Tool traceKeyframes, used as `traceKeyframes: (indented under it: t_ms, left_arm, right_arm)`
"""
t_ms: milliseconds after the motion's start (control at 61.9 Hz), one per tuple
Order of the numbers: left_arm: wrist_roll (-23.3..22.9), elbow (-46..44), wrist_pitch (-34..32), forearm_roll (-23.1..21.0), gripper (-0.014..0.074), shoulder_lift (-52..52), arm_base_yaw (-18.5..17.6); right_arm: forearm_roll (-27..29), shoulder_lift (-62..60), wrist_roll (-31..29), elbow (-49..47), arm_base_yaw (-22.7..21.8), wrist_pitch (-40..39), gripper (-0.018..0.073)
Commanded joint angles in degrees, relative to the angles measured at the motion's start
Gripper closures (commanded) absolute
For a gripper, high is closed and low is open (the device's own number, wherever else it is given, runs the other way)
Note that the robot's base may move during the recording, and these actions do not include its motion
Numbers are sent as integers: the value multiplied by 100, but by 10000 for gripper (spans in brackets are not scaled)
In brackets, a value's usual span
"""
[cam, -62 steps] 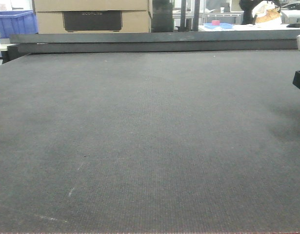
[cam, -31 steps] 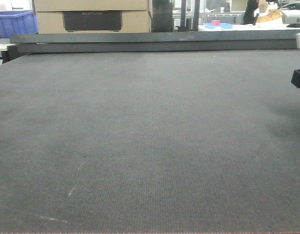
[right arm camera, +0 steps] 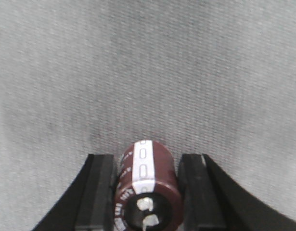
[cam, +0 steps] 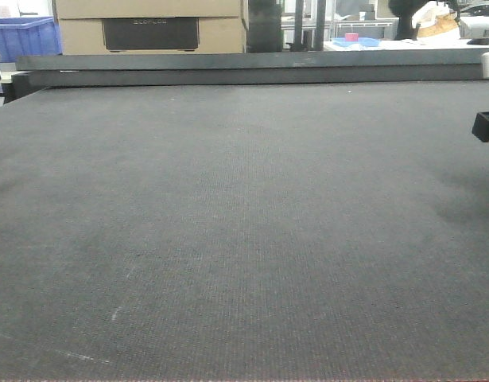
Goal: Place cylindrical capacitor in blue bin on shelf
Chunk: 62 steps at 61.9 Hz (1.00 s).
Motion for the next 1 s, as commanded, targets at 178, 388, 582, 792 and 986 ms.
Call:
traceKeyframes:
  t_ms: [178,388,582,792,986]
  left_arm:
    - [12,-44,-1,8,80,-30,-11]
    - [12,-16,-25,-2,80,-16,-11]
    - [12,67,34,-2,80,180,-11]
    - [12,67,14,-2,80,234,-11]
    - [12,67,-11,-2,80,234,-11]
  right_arm:
    - [29,-7,-2,-29,9,-126,722]
    - [29,-7,-2,-29,9,-126,722]
    - [29,-7,-2,-29,9,-126,722]
    - [29,-7,-2,-29,9,-101,722]
    - [29,-7,-2,-29,9,-101,722]
